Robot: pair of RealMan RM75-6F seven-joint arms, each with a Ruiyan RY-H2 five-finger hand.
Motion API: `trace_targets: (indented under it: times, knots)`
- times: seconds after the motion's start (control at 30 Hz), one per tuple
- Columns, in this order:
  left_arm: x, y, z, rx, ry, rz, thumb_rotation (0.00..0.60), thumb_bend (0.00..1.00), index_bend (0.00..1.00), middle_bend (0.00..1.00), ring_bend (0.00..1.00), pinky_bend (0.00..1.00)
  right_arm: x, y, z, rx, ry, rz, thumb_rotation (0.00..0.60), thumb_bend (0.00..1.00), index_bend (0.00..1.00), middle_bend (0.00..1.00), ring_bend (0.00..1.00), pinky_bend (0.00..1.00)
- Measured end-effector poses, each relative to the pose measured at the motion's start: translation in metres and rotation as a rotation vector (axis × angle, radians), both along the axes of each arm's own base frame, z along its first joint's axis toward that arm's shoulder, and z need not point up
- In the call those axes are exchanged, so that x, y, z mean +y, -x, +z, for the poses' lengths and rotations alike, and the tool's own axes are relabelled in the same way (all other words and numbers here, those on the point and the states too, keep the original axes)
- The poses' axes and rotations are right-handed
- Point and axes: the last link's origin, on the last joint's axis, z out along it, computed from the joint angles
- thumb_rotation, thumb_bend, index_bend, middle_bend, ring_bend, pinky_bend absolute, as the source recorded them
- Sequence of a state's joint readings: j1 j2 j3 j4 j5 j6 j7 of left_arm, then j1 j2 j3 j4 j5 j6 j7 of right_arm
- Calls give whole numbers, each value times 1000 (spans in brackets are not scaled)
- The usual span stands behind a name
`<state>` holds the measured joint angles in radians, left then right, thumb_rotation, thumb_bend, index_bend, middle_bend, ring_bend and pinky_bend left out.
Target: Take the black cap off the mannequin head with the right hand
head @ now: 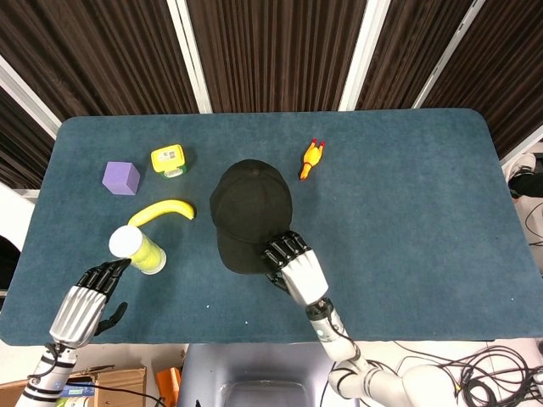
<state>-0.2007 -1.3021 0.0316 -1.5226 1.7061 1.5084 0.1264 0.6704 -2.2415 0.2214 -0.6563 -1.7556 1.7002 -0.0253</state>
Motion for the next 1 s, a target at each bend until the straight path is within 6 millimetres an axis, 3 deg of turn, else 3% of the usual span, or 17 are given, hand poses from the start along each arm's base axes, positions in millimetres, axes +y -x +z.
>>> trace_targets:
  times: [0.33,0.67,1.0]
  knots:
    - [0,2,1,0,1,4,600,369,0,156,163,274,-8,-4,15,-6,113,75,600,447,998,836,660,714]
    - [0,4,2,4,0,10,600,369,0,156,163,275,-18,-12,32,2,214,151,600,459,1000,852,678,737]
    - [1,4,4,3,-1,14,600,368,0,156,163,275,-55,-37,72,59,410,196,600,459,1000,856,679,741]
